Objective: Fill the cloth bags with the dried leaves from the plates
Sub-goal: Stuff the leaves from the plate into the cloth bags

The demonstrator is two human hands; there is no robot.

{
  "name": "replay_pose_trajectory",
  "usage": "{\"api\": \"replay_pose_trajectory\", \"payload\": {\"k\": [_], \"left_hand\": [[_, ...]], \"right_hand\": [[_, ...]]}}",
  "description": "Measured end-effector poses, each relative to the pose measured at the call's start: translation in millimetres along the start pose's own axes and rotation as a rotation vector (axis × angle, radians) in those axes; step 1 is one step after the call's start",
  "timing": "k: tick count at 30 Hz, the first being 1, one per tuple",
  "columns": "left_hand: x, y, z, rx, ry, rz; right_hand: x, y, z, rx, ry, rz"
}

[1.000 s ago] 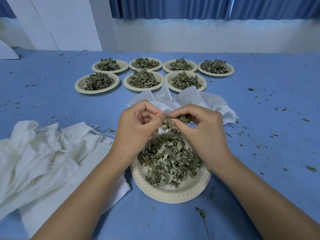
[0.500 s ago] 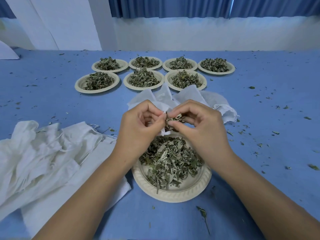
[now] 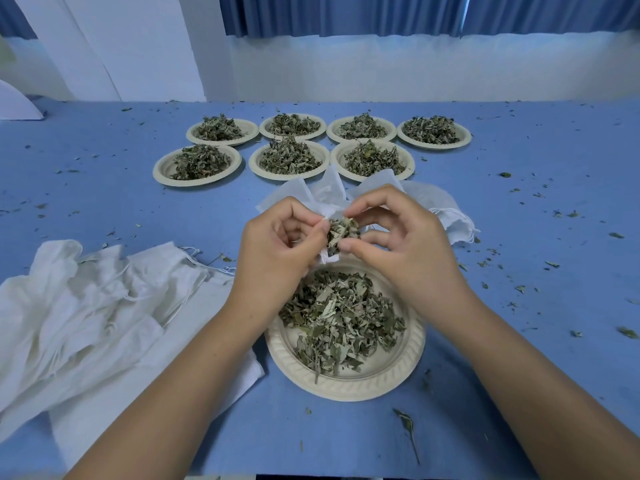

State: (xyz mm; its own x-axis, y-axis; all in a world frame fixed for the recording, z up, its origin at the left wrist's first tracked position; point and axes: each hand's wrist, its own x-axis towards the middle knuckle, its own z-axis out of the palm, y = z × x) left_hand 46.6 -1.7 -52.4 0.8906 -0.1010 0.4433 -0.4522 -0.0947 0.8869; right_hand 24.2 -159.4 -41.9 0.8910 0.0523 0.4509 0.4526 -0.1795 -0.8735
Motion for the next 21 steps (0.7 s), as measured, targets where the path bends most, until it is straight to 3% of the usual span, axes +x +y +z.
{"api": "replay_pose_trajectory", "payload": {"k": [3, 9, 15, 19, 21], "left_hand": [[-0.7, -0.8, 1.7, 0.010, -0.026, 0.000], [-2.3, -0.3, 2.8, 0.028, -0.055, 0.042], [-0.5, -0.7, 0.8, 0.003, 0.020, 0.044], [0.2, -1.2, -0.8, 0.005, 0.045, 0.043], [-1.4, -0.7, -0.3, 0.006, 0.013, 0.067]], "right_hand": [[-2.5, -0.2, 1.4, 0.016, 0.075, -0.105], [-5.2, 5.7, 10.0, -0.265, 0.133, -0.328], [-2.6, 8.5, 7.7, -0.331, -0.163, -0.176], [-4.5, 3.1, 5.6, -0.255, 0.039, -0.225], [-3.9, 3.2, 5.7, -0.348, 0.071, -0.338]]}}
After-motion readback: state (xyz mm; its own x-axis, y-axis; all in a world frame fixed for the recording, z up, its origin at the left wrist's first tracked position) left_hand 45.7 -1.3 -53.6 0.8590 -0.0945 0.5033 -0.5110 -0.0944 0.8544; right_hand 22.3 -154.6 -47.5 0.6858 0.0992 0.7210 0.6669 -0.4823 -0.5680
